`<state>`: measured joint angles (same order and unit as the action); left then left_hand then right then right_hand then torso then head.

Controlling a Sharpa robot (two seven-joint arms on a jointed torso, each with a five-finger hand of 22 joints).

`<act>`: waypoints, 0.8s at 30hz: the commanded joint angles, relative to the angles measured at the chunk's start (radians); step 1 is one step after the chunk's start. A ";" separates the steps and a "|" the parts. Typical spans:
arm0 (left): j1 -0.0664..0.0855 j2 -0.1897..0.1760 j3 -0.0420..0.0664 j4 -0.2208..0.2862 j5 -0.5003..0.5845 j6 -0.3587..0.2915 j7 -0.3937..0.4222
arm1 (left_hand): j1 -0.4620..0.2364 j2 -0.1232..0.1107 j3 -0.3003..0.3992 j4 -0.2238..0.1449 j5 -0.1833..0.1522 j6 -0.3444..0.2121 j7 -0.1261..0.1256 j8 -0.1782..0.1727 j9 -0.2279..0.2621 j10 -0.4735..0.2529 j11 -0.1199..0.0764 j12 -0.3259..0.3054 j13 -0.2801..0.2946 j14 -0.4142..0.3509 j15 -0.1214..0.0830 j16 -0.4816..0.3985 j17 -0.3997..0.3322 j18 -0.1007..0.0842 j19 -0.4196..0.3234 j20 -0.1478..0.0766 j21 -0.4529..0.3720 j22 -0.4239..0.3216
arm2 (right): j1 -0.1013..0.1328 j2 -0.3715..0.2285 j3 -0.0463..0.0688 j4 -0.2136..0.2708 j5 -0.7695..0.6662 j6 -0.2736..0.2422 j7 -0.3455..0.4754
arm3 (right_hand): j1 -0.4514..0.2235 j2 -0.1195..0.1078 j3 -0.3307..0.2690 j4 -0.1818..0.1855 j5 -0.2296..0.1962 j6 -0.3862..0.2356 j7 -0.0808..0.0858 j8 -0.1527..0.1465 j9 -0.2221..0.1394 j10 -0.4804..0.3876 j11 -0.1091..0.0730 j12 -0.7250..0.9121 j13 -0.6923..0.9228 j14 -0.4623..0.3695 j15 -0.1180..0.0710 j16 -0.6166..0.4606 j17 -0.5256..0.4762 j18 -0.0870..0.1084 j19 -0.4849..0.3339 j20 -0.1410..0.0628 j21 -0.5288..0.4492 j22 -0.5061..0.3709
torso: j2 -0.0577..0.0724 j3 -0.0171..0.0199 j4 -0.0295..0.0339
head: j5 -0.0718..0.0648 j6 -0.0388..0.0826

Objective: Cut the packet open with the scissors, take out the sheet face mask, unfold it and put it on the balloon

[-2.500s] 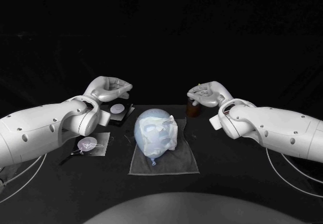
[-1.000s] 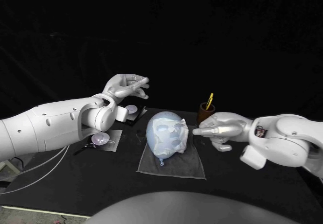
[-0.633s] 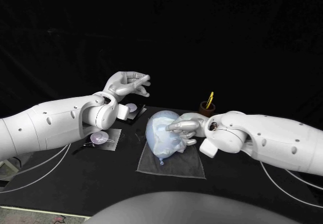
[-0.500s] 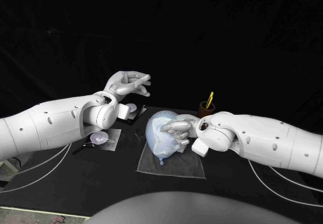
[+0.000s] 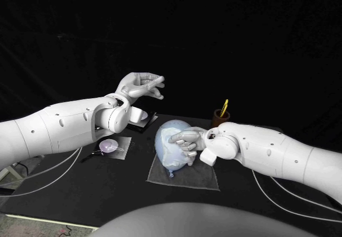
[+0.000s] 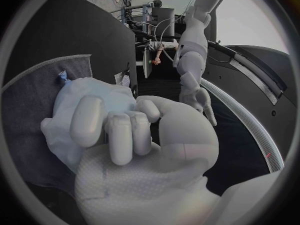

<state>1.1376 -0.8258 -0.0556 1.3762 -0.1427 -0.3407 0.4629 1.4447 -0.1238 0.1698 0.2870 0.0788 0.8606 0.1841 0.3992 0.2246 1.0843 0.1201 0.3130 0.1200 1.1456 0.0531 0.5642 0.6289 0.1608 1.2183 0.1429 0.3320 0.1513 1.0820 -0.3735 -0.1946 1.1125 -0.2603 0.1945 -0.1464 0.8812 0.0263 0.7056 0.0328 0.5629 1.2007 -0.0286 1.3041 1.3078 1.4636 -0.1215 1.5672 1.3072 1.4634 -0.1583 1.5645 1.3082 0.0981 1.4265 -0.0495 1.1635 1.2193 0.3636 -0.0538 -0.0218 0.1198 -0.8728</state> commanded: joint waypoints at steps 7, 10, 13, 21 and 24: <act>0.004 -0.005 0.001 0.004 0.009 0.024 0.002 | 0.007 0.004 0.000 0.001 0.001 -0.005 0.003 0.006 -0.001 -0.009 -0.001 0.005 0.002 -0.009 0.000 0.008 0.002 0.018 -0.007 0.001 0.004 0.002 | 0.075 -0.260 0.008 0.334 0.000 0.030 0.096 | 0.002 0.014 0.048 -0.046 -0.003 0.142 -0.036 -0.005 0.140 0.107 -0.001 0.004 0.264 0.107 -0.006 0.006 0.263 -0.009 -0.001 0.000 0.007 0.007 | -0.005 0.0017 -0.0077 | 0.004 0.000; 0.004 -0.007 0.001 0.001 0.009 0.027 0.002 | 0.008 0.005 0.000 0.001 0.001 -0.005 0.004 0.006 -0.001 -0.010 -0.001 0.005 0.002 -0.010 0.001 0.009 0.003 0.018 -0.007 0.001 0.004 0.002 | 0.106 -0.353 0.010 0.438 -0.020 -0.005 0.117 | 0.002 0.013 0.047 -0.047 -0.004 0.144 -0.036 -0.003 0.141 0.107 -0.001 0.004 0.264 0.107 -0.006 0.006 0.263 -0.009 0.000 0.000 0.010 0.010 | -0.005 0.0064 -0.0111 | 0.008 0.000; 0.004 -0.012 0.001 0.003 0.010 0.035 0.002 | 0.008 0.005 0.000 0.001 0.001 -0.006 0.004 0.006 -0.001 -0.010 0.000 0.005 0.002 -0.010 0.001 0.009 0.003 0.018 -0.008 0.001 0.005 0.002 | 0.128 -0.430 0.010 0.510 -0.030 -0.012 0.129 | 0.002 0.011 0.046 -0.049 -0.005 0.144 -0.036 -0.003 0.142 0.107 -0.001 0.004 0.264 0.107 -0.006 0.006 0.263 -0.010 0.001 0.000 0.013 0.013 | -0.006 0.0080 -0.0127 | 0.000 0.000; 0.002 -0.030 0.000 0.028 0.010 0.069 0.009 | 0.009 0.007 -0.006 0.001 0.000 -0.013 0.009 0.007 -0.004 -0.028 0.007 -0.001 -0.001 -0.063 0.012 -0.009 -0.007 0.016 -0.046 0.013 -0.009 -0.002 | 0.142 -0.568 0.010 0.586 -0.027 -0.021 0.166 | 0.006 0.010 0.011 -0.053 -0.205 0.069 -0.024 -0.109 0.111 0.107 0.011 0.004 0.264 0.107 0.005 0.006 0.263 0.014 -0.060 0.012 -0.108 -0.077 | -0.006 0.0127 -0.0206 | -0.020 0.000; 0.001 -0.032 -0.001 0.030 0.010 0.075 0.012 | 0.011 0.010 -0.010 0.001 0.000 -0.015 0.011 0.009 -0.006 -0.036 0.012 -0.011 -0.005 -0.090 0.020 -0.041 -0.026 0.018 -0.072 0.023 -0.026 -0.009 | 0.142 -0.590 0.009 0.575 0.007 -0.103 0.223 | 0.033 -0.036 0.003 -0.072 -0.365 -0.201 0.014 -0.444 -0.010 0.084 0.053 -0.036 0.235 0.062 0.036 -0.087 0.129 0.063 -0.217 0.041 -0.425 -0.320 | -0.010 0.0091 -0.0232 | -0.027 0.000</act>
<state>1.1384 -0.8579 -0.0571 1.4030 -0.1386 -0.3037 0.4602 1.4488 -0.1197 0.1637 0.2893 0.0788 0.8479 0.1928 0.4052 0.2190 1.0541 0.1358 0.3050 0.1167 1.0617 0.0733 0.5288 0.6066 0.1698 1.1520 0.1665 0.3085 0.1431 1.2228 -0.9600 -0.1862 1.6919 -0.2778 0.1774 -0.0107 0.9080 0.0086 0.6752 -0.0026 0.2250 1.0883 -0.0083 0.9355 1.2964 1.4644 -0.0791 1.5392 1.3081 1.4692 -0.1313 1.5039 1.3074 0.1400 1.2401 -0.0121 0.7982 0.9443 0.3573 -0.0427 -0.0407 0.0988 -0.8722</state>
